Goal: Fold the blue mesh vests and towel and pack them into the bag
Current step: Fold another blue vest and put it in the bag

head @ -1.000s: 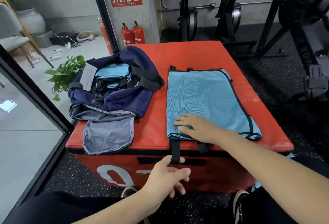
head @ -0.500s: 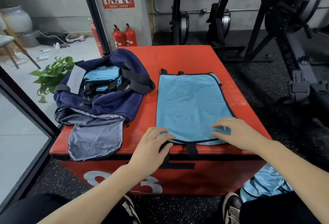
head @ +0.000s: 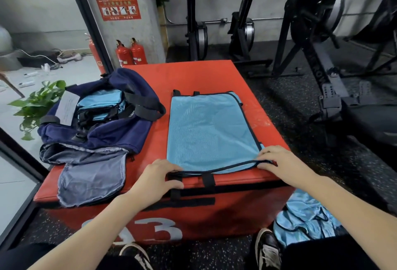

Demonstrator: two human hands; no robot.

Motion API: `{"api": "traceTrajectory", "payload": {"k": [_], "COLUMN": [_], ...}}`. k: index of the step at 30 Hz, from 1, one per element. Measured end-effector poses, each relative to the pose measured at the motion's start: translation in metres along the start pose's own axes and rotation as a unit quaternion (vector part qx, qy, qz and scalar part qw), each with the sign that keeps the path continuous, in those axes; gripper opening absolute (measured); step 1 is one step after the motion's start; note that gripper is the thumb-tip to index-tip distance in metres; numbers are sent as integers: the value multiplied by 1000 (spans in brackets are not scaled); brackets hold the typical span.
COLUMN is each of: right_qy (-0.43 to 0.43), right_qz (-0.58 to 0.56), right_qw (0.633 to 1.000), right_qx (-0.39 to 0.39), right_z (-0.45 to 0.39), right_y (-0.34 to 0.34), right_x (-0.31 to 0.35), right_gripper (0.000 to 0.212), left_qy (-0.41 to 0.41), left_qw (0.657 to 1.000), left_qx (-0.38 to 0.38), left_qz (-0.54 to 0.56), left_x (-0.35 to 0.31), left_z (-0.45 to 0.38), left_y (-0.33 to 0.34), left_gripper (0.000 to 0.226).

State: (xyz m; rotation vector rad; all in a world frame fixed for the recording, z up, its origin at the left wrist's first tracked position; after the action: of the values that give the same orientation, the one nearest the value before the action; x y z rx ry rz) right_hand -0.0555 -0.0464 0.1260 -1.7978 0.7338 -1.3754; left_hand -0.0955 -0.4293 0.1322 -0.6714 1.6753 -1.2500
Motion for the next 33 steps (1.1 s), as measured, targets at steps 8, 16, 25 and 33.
{"api": "traceTrajectory", "payload": {"k": [8,16,25,33], "right_qy": [-15,66,115,149], "right_qz": [-33,-241,-286,-261], "right_qw": [999,965,944,944], "right_qx": [-5,-75,-116,-136], "right_z": [1,-10,-63,-123], "right_y": [-3,-33,-39,-25], "right_x": [19,39,28,1], "right_gripper": [4,22,26,20], "left_qy": [-28,-39,-108,-166], "left_qw": [1000,987,983,975], "left_qx": [-5,-29,-84,-97], "left_qz": [-5,153,126,115], "left_x": [-3,-12,1,25], "left_z": [5,-1,-68,-123], "left_y": [-12,-58,-66,-53], "left_gripper": [12,13,6,6]}}
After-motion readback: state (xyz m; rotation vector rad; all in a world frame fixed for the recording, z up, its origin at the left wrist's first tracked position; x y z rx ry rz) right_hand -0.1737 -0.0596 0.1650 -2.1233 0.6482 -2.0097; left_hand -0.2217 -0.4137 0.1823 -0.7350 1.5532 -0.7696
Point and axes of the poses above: each hand's wrist, its own z-axis away from the middle knuckle, its own y-axis out of the palm, x = y × z, the point moved 2 cm from there along -z, towards the middle knuckle, and after that the axes turned 9 degrees about -z, right-handed, at the moved point
